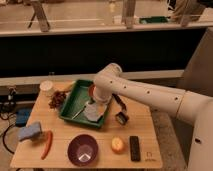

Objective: Wipe red bowl with towel

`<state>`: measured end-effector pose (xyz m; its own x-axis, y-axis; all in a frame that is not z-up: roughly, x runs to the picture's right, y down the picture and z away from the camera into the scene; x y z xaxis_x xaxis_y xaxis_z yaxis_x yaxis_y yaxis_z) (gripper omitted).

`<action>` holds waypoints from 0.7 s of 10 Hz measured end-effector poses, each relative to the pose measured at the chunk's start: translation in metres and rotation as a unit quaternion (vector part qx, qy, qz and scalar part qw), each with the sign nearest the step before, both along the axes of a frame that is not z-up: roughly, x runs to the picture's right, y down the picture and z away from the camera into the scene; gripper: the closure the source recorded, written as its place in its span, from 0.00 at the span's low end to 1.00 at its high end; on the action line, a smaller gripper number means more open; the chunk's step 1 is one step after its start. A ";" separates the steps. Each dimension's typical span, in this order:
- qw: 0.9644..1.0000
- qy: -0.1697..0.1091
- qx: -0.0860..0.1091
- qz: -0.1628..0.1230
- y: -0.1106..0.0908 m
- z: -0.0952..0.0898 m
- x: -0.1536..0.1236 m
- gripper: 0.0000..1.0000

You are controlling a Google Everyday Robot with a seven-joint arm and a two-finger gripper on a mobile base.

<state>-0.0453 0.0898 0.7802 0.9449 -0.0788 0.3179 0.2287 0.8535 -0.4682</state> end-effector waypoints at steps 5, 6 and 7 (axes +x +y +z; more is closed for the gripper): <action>0.991 0.040 -0.027 0.126 0.003 0.017 -0.006 0.20; 0.986 0.035 -0.041 0.155 0.004 0.022 -0.004 0.20; 0.983 0.032 -0.051 0.174 0.005 0.026 -0.004 0.20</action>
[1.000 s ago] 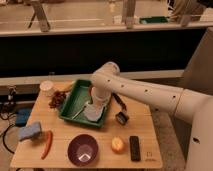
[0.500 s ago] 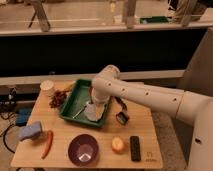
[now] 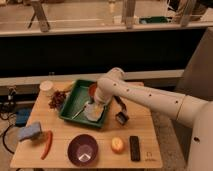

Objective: Wipe red bowl with towel

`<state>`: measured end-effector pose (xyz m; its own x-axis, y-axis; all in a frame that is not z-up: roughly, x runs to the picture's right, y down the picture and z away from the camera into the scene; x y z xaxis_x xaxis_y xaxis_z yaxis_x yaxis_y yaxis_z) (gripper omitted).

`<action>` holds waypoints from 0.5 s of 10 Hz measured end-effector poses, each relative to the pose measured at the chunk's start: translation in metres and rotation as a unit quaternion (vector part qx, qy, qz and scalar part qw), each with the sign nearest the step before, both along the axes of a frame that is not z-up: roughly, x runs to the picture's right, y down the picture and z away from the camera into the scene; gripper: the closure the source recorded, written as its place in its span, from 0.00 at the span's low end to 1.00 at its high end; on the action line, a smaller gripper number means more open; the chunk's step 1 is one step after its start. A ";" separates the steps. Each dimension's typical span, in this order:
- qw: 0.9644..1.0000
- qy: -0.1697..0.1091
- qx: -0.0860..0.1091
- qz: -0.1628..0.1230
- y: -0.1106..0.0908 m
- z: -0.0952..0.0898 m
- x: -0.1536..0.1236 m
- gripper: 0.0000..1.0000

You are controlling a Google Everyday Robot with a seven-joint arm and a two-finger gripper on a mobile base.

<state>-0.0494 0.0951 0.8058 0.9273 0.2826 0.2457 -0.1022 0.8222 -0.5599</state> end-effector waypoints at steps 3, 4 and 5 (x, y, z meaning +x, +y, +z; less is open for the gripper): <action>1.000 -0.005 -0.006 0.015 0.008 0.012 0.000 0.20; 1.000 -0.003 -0.003 0.011 0.010 0.015 0.002 0.20; 1.000 -0.002 0.000 0.003 0.013 0.020 0.000 0.20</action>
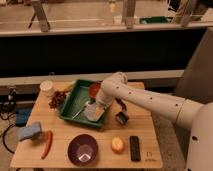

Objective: Wipe red bowl with towel

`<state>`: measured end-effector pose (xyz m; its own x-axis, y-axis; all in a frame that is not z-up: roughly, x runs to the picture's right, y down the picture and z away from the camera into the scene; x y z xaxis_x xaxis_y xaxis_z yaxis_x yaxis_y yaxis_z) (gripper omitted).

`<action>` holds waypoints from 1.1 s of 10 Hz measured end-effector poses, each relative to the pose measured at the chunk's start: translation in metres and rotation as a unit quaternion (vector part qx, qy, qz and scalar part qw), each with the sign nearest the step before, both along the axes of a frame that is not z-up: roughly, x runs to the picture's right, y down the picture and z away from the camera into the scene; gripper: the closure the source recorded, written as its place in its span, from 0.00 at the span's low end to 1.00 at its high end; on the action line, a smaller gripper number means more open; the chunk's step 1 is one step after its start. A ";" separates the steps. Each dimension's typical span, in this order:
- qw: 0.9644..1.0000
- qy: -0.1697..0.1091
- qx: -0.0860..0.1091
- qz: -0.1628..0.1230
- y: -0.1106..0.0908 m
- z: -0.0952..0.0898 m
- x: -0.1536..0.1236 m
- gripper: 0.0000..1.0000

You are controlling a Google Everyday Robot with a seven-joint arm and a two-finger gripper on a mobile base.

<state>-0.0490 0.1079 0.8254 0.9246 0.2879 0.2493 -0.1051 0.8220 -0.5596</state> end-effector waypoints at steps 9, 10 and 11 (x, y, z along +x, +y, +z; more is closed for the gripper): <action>0.999 -0.013 -0.010 -0.033 0.019 0.025 0.002 0.27; 0.999 -0.016 -0.012 -0.036 0.021 0.026 0.001 0.37; 0.999 -0.019 -0.013 -0.039 0.023 0.027 0.001 0.47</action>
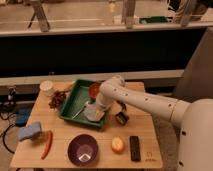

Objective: Wipe red bowl with towel

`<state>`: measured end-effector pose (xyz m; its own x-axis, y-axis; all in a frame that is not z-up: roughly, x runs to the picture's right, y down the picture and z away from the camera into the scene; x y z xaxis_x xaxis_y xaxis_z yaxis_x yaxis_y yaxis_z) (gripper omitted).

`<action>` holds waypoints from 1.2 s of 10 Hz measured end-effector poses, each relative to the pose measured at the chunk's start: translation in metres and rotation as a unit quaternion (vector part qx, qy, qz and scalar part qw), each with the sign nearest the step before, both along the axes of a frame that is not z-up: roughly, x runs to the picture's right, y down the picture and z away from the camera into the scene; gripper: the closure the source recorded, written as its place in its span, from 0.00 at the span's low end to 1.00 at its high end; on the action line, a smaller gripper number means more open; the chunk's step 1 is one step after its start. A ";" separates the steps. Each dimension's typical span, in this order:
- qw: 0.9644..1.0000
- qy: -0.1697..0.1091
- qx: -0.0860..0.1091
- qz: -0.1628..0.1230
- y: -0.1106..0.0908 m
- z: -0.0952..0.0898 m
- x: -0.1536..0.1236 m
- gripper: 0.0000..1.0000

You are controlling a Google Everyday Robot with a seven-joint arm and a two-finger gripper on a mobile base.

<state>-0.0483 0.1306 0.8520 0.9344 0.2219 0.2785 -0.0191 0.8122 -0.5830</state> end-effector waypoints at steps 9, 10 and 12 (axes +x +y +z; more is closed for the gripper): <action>1.000 -0.011 -0.002 -0.023 0.004 0.019 -0.003 0.24; 1.000 -0.011 -0.003 -0.025 0.005 0.022 -0.002 0.24; 1.000 -0.010 -0.005 -0.029 0.006 0.028 -0.001 0.24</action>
